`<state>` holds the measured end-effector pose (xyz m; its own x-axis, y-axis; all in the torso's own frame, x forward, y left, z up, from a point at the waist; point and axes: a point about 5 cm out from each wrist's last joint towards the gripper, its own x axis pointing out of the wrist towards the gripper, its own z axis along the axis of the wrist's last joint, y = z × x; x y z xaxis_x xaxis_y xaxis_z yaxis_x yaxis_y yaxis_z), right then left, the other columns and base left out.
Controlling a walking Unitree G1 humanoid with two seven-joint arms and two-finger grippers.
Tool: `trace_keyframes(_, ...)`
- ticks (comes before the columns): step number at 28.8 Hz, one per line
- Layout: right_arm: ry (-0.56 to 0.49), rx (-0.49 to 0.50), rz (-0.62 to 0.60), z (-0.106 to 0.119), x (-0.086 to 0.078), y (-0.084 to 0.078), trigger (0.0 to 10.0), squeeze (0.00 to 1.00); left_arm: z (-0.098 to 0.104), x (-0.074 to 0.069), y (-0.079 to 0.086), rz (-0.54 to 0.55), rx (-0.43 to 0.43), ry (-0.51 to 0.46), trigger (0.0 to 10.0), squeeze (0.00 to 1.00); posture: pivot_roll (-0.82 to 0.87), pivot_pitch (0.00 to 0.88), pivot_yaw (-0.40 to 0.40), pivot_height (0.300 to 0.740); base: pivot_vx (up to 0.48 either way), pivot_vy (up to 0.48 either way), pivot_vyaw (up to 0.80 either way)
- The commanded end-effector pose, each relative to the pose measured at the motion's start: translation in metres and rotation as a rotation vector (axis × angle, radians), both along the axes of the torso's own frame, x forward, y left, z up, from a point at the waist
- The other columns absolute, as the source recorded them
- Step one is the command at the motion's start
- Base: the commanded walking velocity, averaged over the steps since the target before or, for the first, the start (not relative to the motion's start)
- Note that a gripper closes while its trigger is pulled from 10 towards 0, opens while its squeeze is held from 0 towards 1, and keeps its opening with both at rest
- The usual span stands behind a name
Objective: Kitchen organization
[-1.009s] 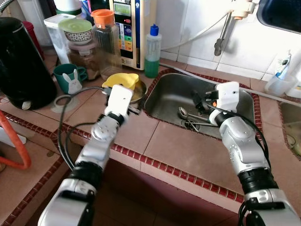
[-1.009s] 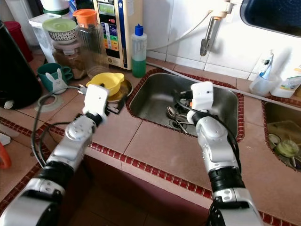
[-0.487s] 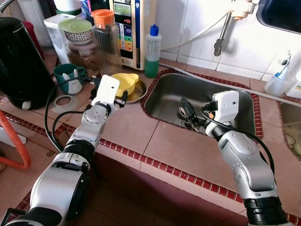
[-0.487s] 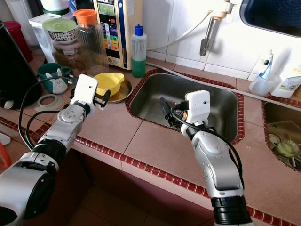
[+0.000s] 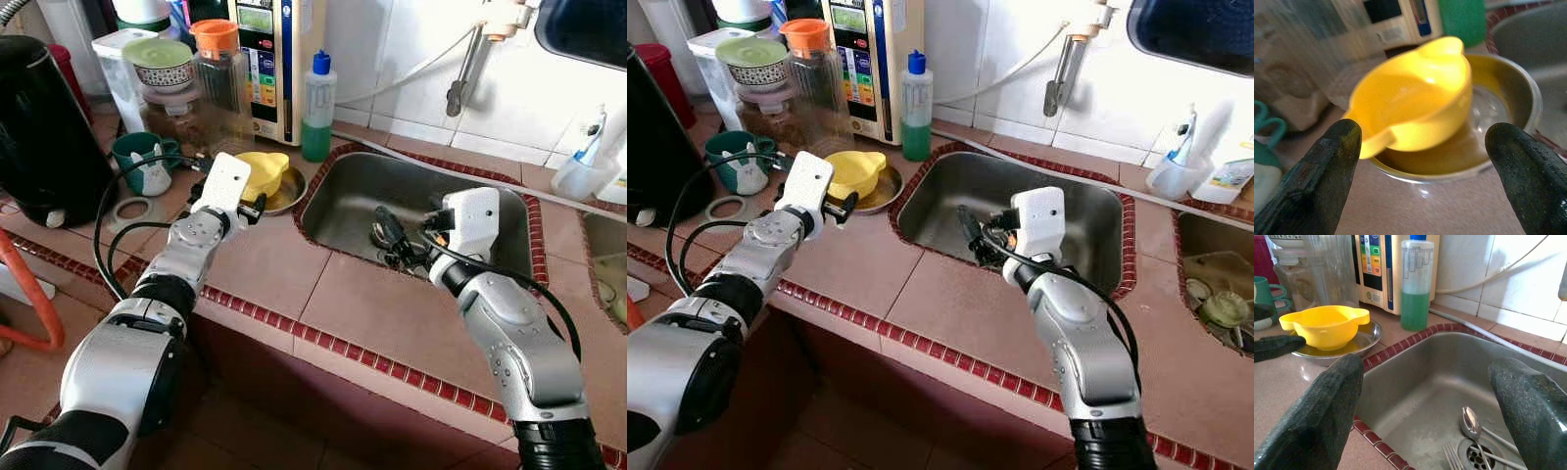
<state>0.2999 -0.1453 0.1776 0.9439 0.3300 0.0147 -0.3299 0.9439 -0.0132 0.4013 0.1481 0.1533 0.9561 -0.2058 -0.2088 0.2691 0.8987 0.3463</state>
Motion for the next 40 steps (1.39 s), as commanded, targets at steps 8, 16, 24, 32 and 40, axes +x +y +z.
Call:
trace_keyframes(8, -0.002, -0.003, -0.003, 0.006, -0.003, 0.000, 10.0, 0.00, -0.001, 0.000, -0.008, -0.093, 0.022, 0.072, 10.0, 0.00, -0.04, 0.000, 0.022, 0.740, 0.000, 0.000, 0.00)
trace_keyframes(16, 0.005, 0.001, -0.006, 0.005, -0.002, 0.000, 10.0, 0.00, -0.005, -0.002, -0.014, -0.108, -0.149, 0.134, 10.0, 0.00, -0.04, 0.000, 0.022, 0.740, 0.000, 0.000, 0.00)
trace_keyframes(24, 0.008, 0.003, -0.011, 0.005, -0.002, -0.001, 10.0, 0.00, -0.011, -0.004, -0.010, -0.073, -0.220, 0.198, 10.0, 0.00, -0.04, 0.000, 0.024, 0.740, 0.000, 0.000, 0.00)
trace_keyframes(32, 0.013, 0.005, -0.014, 0.005, -0.001, -0.002, 10.0, 0.00, -0.019, -0.007, -0.006, -0.077, -0.223, 0.257, 10.0, 0.00, -0.04, 0.000, 0.021, 0.740, 0.000, 0.000, 0.00)
trace_keyframes(40, 0.011, 0.006, -0.013, 0.005, -0.001, -0.002, 10.0, 0.00, -0.018, -0.007, -0.007, -0.086, -0.229, 0.243, 10.0, 0.00, -0.03, 0.000, 0.020, 0.740, 0.000, 0.000, 0.00)
